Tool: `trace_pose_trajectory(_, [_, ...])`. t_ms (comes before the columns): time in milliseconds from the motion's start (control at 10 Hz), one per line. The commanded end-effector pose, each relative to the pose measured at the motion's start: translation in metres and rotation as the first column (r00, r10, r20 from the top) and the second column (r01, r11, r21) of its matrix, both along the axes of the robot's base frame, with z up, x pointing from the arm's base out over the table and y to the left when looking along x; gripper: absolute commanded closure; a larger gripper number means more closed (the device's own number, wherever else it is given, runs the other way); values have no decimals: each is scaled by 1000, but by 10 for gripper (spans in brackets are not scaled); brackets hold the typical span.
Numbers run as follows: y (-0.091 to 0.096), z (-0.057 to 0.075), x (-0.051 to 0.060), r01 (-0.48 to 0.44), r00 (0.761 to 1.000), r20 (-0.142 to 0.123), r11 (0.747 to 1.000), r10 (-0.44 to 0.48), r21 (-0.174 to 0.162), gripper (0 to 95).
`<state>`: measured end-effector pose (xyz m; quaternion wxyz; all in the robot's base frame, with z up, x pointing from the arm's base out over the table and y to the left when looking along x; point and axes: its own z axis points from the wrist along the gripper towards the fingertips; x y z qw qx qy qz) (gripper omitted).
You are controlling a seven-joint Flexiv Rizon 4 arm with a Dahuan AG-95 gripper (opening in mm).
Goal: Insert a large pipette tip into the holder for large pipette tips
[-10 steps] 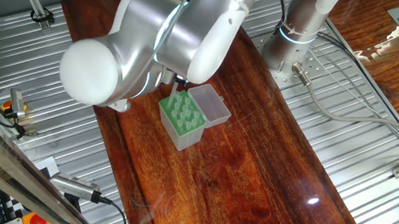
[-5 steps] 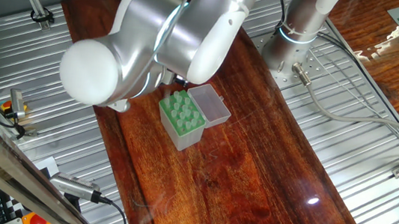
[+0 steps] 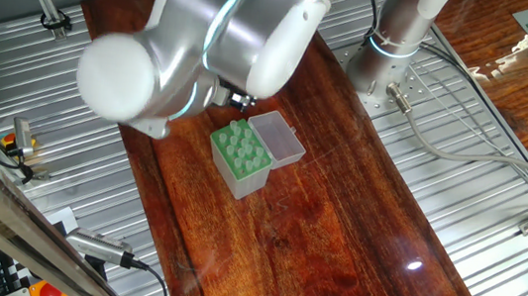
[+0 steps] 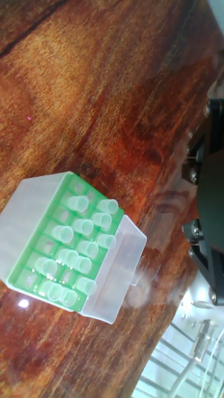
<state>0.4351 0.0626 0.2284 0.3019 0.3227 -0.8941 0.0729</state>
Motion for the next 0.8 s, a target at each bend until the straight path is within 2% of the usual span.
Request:
trace_pose_trajectory(100, [-9,1,-3,-4,999,52,999,1,51,570])
trace_pose_trajectory(300, [-24,1,-12,-8,995,103,994,-3,105,570])
trace_pose_trajectory(600, [-41,3,-21,-15,985,171,989,-11,149,570])
trace_pose_trajectory(800, [-49,3,-26,-24,973,229,982,-19,185,570])
